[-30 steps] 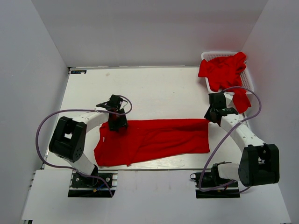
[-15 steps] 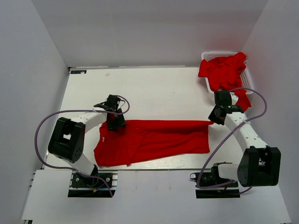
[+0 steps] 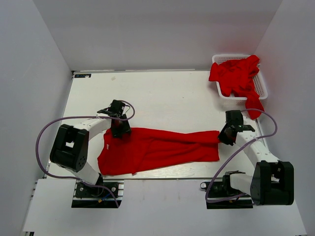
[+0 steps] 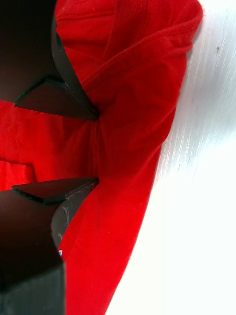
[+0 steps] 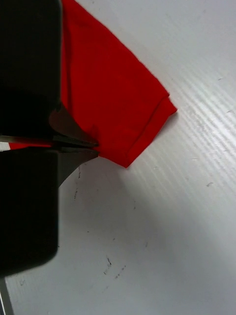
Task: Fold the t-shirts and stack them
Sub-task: Fold the other side of the tshirt into a rectangle
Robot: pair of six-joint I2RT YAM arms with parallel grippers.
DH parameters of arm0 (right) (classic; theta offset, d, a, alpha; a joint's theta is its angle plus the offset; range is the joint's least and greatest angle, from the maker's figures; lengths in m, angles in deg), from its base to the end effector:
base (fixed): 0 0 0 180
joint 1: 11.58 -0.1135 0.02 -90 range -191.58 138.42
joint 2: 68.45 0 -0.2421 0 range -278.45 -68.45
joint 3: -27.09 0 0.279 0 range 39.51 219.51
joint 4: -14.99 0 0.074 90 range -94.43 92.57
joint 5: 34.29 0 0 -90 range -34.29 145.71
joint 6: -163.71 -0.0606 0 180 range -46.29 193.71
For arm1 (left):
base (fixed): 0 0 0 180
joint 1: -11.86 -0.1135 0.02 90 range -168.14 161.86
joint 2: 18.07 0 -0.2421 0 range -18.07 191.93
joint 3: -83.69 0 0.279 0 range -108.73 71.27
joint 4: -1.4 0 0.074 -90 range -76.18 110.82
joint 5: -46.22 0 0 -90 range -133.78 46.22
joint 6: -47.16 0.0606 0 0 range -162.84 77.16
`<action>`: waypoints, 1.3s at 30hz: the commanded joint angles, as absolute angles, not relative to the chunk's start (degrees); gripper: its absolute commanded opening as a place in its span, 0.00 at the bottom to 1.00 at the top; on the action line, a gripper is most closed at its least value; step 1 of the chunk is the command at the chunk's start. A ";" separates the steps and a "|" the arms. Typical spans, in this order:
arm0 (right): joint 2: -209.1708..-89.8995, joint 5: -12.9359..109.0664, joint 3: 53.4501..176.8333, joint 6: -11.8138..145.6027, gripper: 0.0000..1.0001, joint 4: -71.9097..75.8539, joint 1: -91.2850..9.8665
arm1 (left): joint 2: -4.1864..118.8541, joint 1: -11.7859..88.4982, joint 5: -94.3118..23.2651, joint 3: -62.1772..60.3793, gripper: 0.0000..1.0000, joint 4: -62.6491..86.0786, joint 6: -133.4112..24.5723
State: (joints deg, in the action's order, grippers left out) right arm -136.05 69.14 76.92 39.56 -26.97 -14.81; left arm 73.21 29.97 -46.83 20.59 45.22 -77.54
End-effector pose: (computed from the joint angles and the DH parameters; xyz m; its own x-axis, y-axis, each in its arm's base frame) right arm 0.2608 0.0006 0.1374 -0.6788 0.5086 -0.5298 0.5354 0.8364 0.1170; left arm 0.2984 -0.0942 0.0959 -0.9110 -0.3002 -0.2829 -0.2722 0.9528 -0.1343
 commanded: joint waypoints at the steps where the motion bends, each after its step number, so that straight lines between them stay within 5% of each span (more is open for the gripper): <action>1: -134.20 66.52 73.71 38.73 0.00 -21.18 -14.48 | 75.00 28.47 -52.84 23.90 0.61 49.59 -76.41; 17: -137.80 65.55 91.80 43.12 0.00 -15.54 -14.48 | 75.00 28.47 -51.26 23.37 0.60 49.59 -76.41; 29: -139.82 67.92 76.96 42.16 0.00 -11.76 -13.96 | 76.06 28.47 -51.26 23.37 0.60 49.06 -76.41; 39: -140.00 68.36 76.24 41.45 0.00 -12.98 -12.46 | 76.06 28.47 -52.31 23.37 0.60 49.59 -76.41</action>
